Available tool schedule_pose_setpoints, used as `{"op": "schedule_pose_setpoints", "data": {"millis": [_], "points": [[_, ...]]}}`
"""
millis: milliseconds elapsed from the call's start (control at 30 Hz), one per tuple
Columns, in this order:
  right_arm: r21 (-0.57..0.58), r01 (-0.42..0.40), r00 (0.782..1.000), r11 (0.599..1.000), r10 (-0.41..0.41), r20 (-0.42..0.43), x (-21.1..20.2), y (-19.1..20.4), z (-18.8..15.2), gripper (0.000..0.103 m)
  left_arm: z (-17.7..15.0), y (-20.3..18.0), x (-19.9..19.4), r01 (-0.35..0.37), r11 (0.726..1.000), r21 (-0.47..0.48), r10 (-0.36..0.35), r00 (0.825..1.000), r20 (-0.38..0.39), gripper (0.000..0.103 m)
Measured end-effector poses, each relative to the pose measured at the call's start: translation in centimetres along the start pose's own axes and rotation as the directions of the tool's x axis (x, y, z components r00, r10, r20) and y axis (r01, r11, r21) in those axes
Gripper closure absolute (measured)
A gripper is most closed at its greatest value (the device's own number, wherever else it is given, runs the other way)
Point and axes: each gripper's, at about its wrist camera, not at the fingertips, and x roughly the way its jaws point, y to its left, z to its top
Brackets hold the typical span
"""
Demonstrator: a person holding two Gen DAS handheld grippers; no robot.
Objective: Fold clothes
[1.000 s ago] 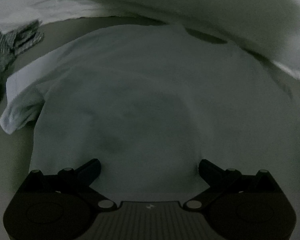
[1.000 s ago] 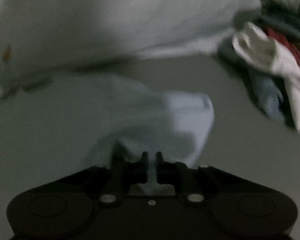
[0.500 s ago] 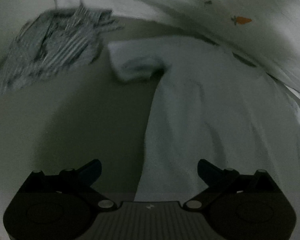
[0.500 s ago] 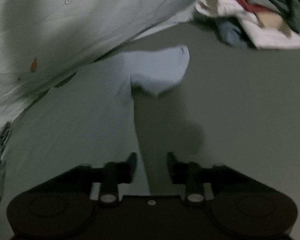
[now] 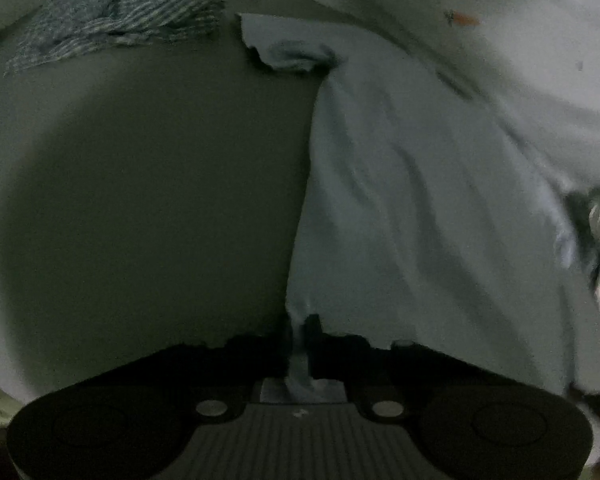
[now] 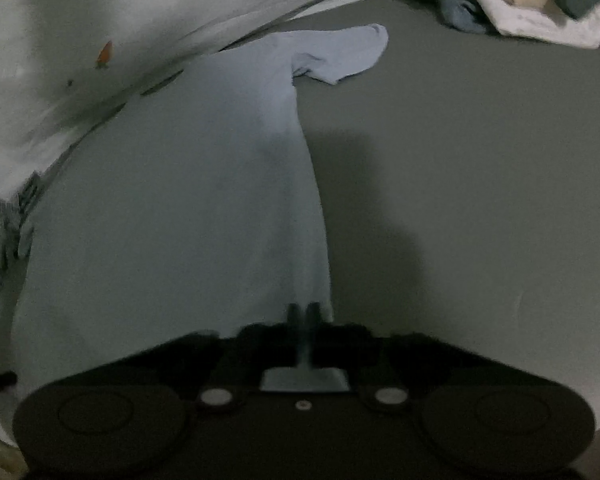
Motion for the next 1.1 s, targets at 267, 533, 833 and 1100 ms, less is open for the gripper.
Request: {"op": "schedule_pose_setpoints", "data": {"millis": [267, 533, 833, 1100], "points": [[0.161, -0.03, 0.999, 0.987, 0.026, 0.028, -2.6, -2.4, -0.7, 0.1, -0.2, 1.6, -2.3, 0.04, 0.999, 0.003, -0.039, 0.999, -0.024, 0.094], [0.16, 0.007, 1.0, 0.987, -0.002, -0.028, -2.5, -2.3, -4.3, 0.072, -2.6, 2.7, -1.4, 0.134, 0.991, -0.022, -0.136, 0.985, -0.106, 0.058], [-0.045, 0.161, 0.984, 0.986, -0.164, -0.065, -2.5, 0.5, -3.8, 0.078, -3.2, 3.8, -2.1, 0.066, 0.997, -0.032, -0.07, 0.986, -0.149, 0.096], [-0.267, 0.358, 0.933, 0.895, -0.355, 0.062, -1.3, 6.0, -1.5, 0.007, -0.7, 3.3, -4.2, -0.055, 0.998, 0.027, 0.056, 0.997, -0.053, 0.047]]}}
